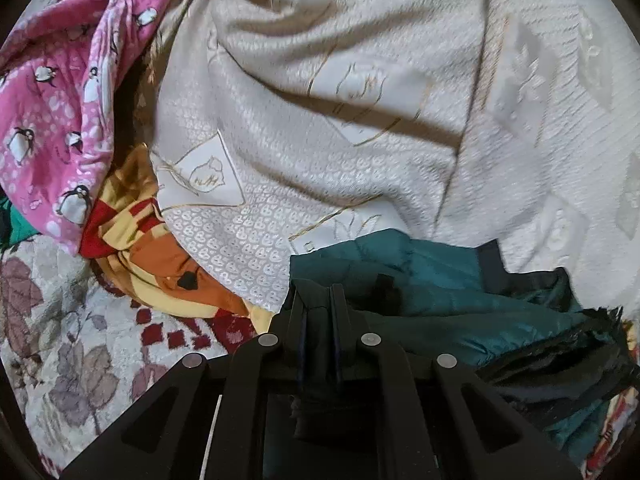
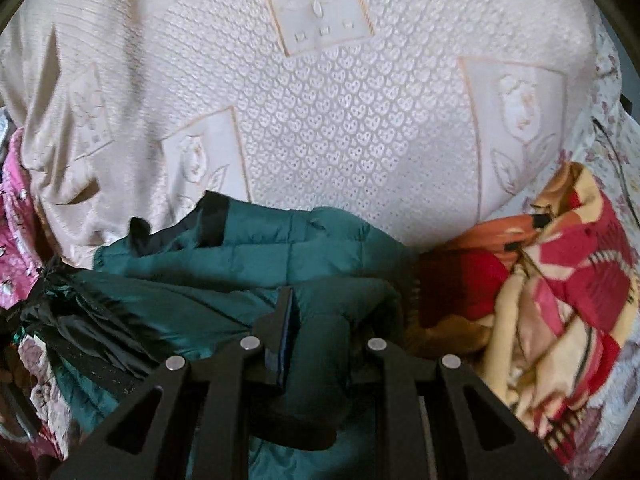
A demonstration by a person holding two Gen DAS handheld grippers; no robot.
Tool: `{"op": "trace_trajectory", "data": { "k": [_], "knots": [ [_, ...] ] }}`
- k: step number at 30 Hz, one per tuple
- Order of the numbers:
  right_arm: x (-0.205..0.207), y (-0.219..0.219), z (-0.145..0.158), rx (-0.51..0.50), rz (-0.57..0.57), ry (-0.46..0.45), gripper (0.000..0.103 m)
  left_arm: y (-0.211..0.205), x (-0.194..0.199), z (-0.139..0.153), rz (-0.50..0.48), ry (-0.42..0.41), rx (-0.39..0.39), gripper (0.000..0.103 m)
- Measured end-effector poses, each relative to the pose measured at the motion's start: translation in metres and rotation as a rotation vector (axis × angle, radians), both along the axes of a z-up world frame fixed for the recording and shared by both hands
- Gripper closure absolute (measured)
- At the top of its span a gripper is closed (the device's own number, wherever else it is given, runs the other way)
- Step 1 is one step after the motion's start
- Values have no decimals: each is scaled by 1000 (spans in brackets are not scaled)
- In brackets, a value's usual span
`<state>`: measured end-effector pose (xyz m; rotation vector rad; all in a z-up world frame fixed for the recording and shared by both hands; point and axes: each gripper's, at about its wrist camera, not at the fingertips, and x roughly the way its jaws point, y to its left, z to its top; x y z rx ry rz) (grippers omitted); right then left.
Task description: Fold large clothes
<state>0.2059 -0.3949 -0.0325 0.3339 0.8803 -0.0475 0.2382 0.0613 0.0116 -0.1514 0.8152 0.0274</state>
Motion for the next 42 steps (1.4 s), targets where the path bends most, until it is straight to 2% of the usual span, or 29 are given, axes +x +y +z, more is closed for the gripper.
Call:
{"op": "trace_trajectory", "data": {
  "k": [5, 8, 10, 12, 15, 19, 21, 23, 27, 32, 34, 37, 39, 40, 41, 42],
  "knots": [
    [16, -3, -26, 30, -37, 11, 83, -8, 9, -16, -2, -9, 46, 103],
    [13, -7, -28, 78, -44, -4, 77, -11, 12, -21, 2, -8, 60, 103],
    [6, -12, -23, 116, -34, -20, 66, -11, 14, -23, 3, 1, 52, 103],
    [-10, -16, -13, 141, -27, -60, 47, -13, 15, -24, -1, -1, 56, 103],
    [-34, -10, 8, 93, -6, -111, 37, -17, 14, -25, 1, -9, 82, 103],
    [-74, 2, 37, 54, 62, -222, 33, -19, 13, -24, 4, -13, 92, 103],
    [-87, 16, 41, 64, 123, -261, 28, -19, 13, -24, 5, -13, 96, 103],
    [-88, 34, 42, 71, 186, -257, 28, -19, 12, -24, 5, -13, 96, 103],
    [-60, 91, 27, 23, 329, -199, 28, -18, 11, -23, -4, -10, 95, 102],
    [-27, 143, 21, -19, 403, -201, 28, -19, 11, -22, -17, -9, 100, 101],
    [-9, 161, 19, -78, 408, -200, 28, -19, 12, -21, -27, -11, 101, 100],
    [14, 169, 12, -135, 365, -180, 28, -15, 13, -17, -60, -6, 67, 94],
    [30, 162, -2, -120, 301, -127, 28, -6, 12, -10, -89, 0, -7, 86],
    [39, 157, -10, -103, 266, -97, 28, -1, 10, -7, -100, 0, -42, 77],
    [45, 156, -16, -90, 248, -80, 28, 3, 9, -2, -106, -6, -69, 61],
    [52, 152, -25, -75, 221, -58, 28, 6, 6, 5, -105, -25, -85, 54]
  ]
}}
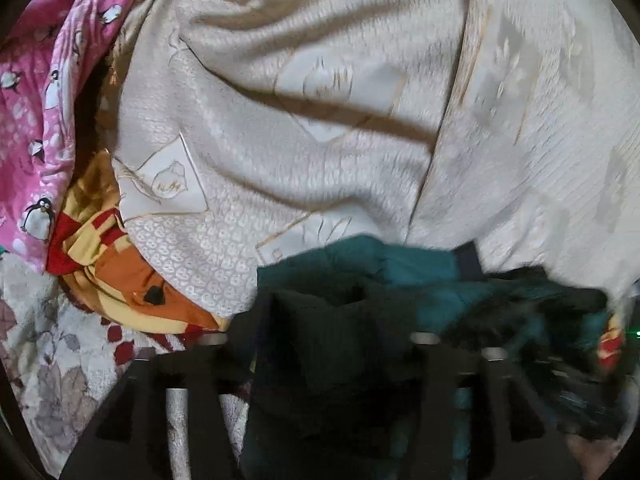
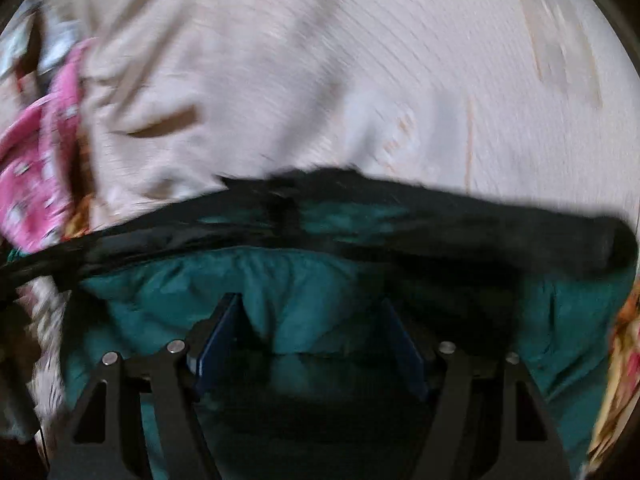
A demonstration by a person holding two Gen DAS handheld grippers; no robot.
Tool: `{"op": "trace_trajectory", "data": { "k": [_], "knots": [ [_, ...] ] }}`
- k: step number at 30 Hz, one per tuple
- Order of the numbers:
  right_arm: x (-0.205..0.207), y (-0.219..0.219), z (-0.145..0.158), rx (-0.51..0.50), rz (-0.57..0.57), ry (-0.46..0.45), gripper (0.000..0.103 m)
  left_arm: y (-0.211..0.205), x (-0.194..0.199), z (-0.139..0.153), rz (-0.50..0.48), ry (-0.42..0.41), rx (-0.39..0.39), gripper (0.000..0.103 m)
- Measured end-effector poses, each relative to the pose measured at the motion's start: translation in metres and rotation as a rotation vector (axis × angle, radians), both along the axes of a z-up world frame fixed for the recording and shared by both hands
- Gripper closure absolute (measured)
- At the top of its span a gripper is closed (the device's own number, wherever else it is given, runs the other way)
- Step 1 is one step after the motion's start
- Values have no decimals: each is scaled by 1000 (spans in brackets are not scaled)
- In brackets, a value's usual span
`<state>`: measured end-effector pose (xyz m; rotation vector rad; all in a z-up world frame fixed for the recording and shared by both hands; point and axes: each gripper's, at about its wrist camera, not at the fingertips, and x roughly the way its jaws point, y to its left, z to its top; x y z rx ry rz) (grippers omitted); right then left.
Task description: Fold large clothes
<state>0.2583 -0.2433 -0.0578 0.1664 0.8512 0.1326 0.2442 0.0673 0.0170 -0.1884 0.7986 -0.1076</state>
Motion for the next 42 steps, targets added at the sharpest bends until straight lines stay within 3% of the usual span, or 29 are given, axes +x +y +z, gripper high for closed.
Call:
{"op": "trace_trajectory", "data": {
  "k": [1, 4, 7, 11, 16, 21, 27, 32, 37, 42],
  "knots": [
    [4, -1, -4, -6, -14, 3, 28, 3, -5, 8, 6, -30, -11, 49],
    [16, 2, -10, -54, -36, -4, 28, 6, -20, 29, 8, -91, -13, 49],
    [17, 2, -2, -42, -46, 6, 28, 2, -24, 31, 0, -83, 11, 49],
    [-15, -17, 20, 29, -40, -41, 27, -15, -26, 12, -28, -64, 53, 49],
    [-42, -39, 24, -65, -21, -47, 26, -29, -14, -20, -14, -7, 95, 49],
    [-18, -45, 11, -178, -15, -15, 26, -30, 12, -41, 33, 28, 121, 49],
    [27, -42, -7, -203, -68, -48, 23, -25, 33, -52, 58, 48, 106, 43],
    [27, -40, -13, -218, -72, -69, 21, -26, 31, -56, 61, 36, 122, 40],
    [-8, -60, 16, -122, -62, -68, 21, -26, 29, -57, 68, 24, 126, 40],
    [-40, -70, 27, -162, -6, -77, 20, -25, 32, -59, 74, 21, 127, 40]
  ]
}}
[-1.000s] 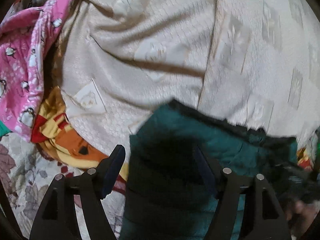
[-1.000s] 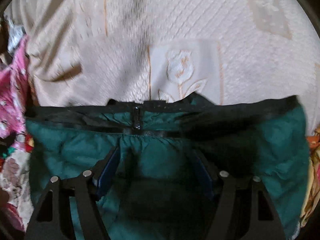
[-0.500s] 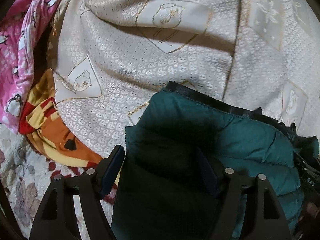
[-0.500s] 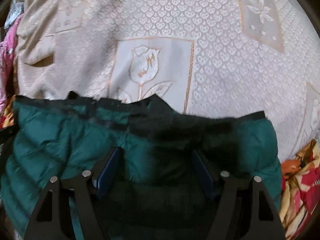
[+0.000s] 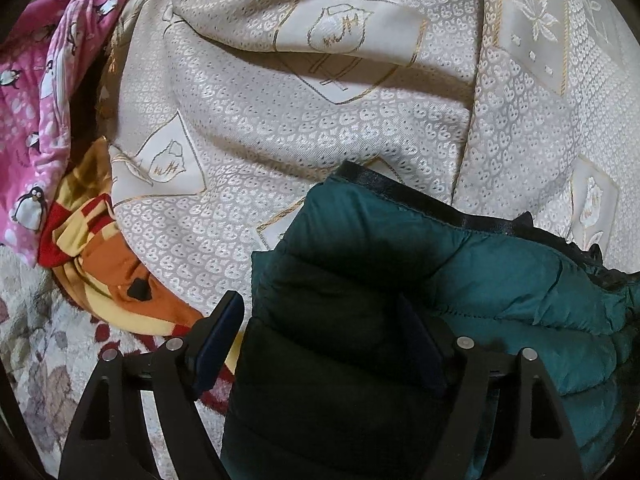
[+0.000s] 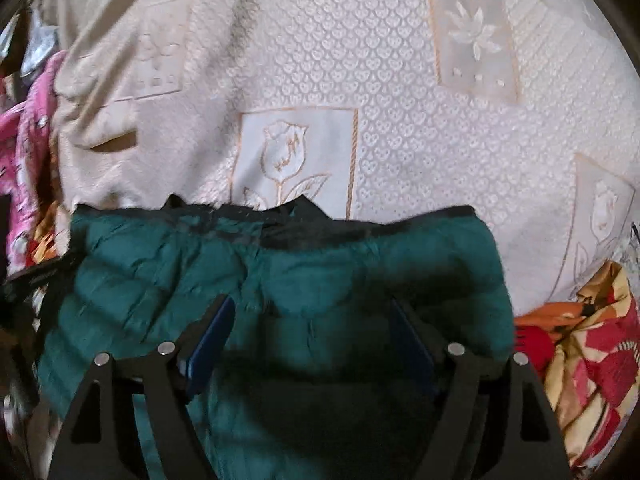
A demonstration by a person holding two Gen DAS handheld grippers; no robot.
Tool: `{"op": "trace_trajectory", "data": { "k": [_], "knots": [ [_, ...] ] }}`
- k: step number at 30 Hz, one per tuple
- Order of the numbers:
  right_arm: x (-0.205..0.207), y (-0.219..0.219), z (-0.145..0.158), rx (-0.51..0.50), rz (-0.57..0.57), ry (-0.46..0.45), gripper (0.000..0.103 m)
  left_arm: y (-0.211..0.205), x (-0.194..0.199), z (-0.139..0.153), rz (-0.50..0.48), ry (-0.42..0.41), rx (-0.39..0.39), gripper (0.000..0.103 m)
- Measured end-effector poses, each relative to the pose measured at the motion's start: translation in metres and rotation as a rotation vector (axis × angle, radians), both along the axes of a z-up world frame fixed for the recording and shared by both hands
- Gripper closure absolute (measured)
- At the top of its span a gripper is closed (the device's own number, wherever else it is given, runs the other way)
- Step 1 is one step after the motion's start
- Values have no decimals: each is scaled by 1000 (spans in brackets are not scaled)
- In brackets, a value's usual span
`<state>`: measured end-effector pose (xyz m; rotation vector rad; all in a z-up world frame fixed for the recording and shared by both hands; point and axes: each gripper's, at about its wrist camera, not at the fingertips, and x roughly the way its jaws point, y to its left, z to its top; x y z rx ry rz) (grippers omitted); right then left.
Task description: Fold large clothes
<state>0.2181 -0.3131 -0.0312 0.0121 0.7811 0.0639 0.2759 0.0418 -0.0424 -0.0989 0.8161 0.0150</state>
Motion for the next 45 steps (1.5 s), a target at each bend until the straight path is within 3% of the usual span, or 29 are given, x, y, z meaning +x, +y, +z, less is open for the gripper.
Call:
{"op": "trace_trajectory", "data": {
  "k": [3, 7, 12, 19, 25, 30, 33, 41, 45],
  "knots": [
    [10, 0, -18, -103, -37, 43, 20, 0, 2, -3, 7, -8, 10, 38],
    [33, -14, -42, -20, -91, 71, 18, 0, 3, -6, 10, -16, 16, 37],
    [32, -11, -32, -29, -86, 88, 17, -1, -4, 5, -10, -18, 50, 37],
    [-40, -22, 9, -28, -40, 43, 17, -5, -39, 32, -59, -76, 40, 38],
    [-73, -20, -5, -31, -44, 63, 17, -3, -76, 39, -86, -104, 51, 38],
    [-54, -23, -32, -24, -113, 119, 17, -4, -83, 19, -90, -47, 81, 38],
    [-56, -24, -33, -14, -132, 134, 17, -4, -80, 0, -84, 17, 76, 38],
    [-96, -24, -5, -20, -110, 87, 17, -1, -88, -10, -74, 6, 35, 38],
    [-90, -29, -37, -42, -126, 185, 15, -3, -89, -12, -76, 1, 50, 38]
  ]
}}
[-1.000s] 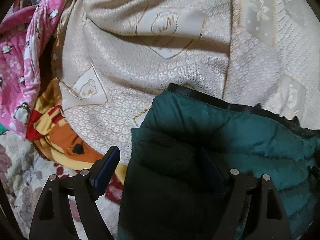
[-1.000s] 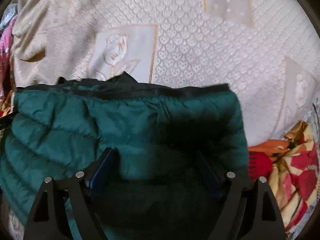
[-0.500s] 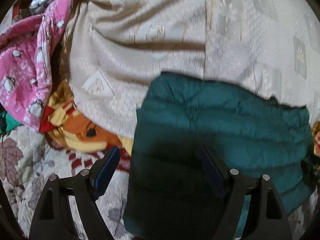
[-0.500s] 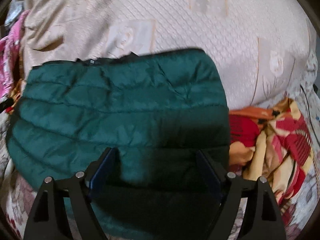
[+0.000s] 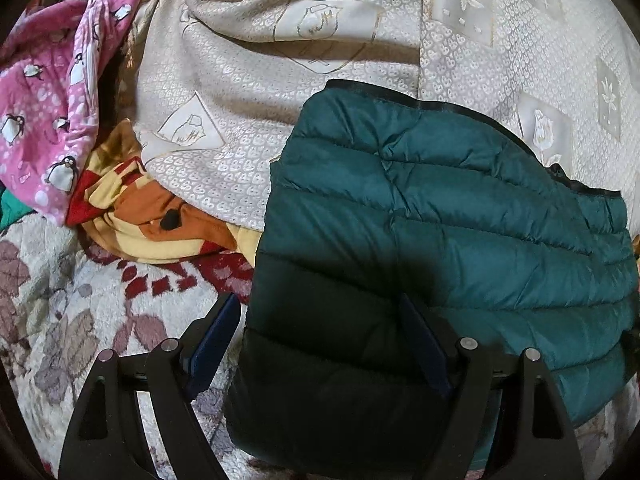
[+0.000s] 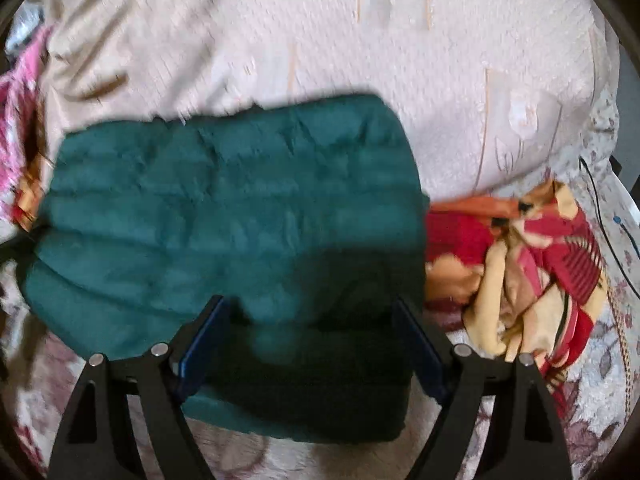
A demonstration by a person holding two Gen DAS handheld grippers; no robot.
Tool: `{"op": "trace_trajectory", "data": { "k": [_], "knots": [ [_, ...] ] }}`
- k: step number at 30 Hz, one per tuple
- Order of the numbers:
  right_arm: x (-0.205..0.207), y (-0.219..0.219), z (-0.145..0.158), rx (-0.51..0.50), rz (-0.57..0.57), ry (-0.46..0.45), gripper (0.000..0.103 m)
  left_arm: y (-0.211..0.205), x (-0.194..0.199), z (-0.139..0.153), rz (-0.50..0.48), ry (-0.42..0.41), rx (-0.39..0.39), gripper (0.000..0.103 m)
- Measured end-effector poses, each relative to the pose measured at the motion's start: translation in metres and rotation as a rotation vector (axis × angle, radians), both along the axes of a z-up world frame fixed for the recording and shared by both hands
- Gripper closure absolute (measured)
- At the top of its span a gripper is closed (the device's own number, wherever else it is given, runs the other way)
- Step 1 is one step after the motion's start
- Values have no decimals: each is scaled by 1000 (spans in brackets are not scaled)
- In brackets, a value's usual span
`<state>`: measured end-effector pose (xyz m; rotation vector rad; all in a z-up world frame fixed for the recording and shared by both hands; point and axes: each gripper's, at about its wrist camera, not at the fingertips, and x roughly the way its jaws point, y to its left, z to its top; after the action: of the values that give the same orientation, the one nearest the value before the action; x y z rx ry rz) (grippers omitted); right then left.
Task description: Fold large clothes
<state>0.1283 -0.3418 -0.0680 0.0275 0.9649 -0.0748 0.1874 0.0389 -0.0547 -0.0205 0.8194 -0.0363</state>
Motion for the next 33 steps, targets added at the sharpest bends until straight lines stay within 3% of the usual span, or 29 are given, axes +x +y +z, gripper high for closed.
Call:
{"op": "trace_trajectory", "data": {
  "k": [2, 11, 16, 22, 33],
  "knots": [
    [3, -5, -7, 42, -16, 6, 14, -1, 0, -2, -3, 3, 12, 38],
    [-18, 2, 28, 45, -19, -80, 14, -1, 1, -5, -3, 8, 6, 38],
    [2, 5, 5, 0, -13, 5, 9, -2, 2, -8, -6, 13, 2, 38],
    [-4, 0, 14, 37, -29, -31, 8, 0, 5, -10, -10, 26, -11, 38],
    [3, -17, 23, 76, -65, -63, 6, -5, 8, -10, -29, 34, 46, 38]
  ]
}}
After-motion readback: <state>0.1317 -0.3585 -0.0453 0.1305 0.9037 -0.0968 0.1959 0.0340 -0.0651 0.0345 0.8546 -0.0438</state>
